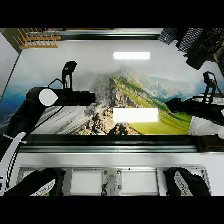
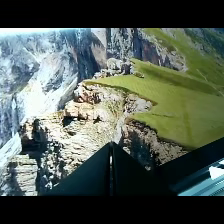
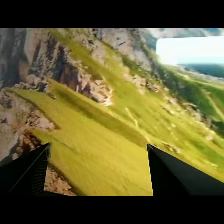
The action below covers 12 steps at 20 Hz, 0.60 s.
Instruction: Fold the clothes and pants, and hang the long-sleeved shirts on hangers.
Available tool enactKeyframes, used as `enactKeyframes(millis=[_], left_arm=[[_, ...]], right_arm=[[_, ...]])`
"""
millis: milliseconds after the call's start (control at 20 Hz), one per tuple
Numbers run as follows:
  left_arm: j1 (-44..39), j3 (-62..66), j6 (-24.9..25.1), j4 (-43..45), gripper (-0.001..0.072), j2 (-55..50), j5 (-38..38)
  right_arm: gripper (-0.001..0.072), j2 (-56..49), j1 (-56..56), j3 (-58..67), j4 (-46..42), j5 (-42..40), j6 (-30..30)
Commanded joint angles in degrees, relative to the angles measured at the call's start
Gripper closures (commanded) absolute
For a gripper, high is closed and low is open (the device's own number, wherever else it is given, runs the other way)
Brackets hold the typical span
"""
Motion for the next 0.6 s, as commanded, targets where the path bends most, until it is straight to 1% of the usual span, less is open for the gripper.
enactKeyframes(millis=[0,50,100,550], left_arm=[[0.0,-0.02,-0.28,-0.02,0.0702,-0.02,0.68],[0.0,-0.02,-0.28,-0.02,0.0702,-0.02,0.81],[0.0,-0.02,-0.28,-0.02,0.0702,-0.02,0.9],[0.0,0.0,-0.28,-0.09,0.0702,-0.02,0.33]], right_arm=[[0.0333,0.02,0.02,-3.39,5.49,0.24,-1.95],[0.0561,0.02,0.02,-3.43,5.46,0.15,-1.95],[0.0697,0.04,0.02,-3.43,5.46,0.0,-1.9],[0.0694,-0.09,-0.11,-3.43,5.49,0.22,-1.9]])
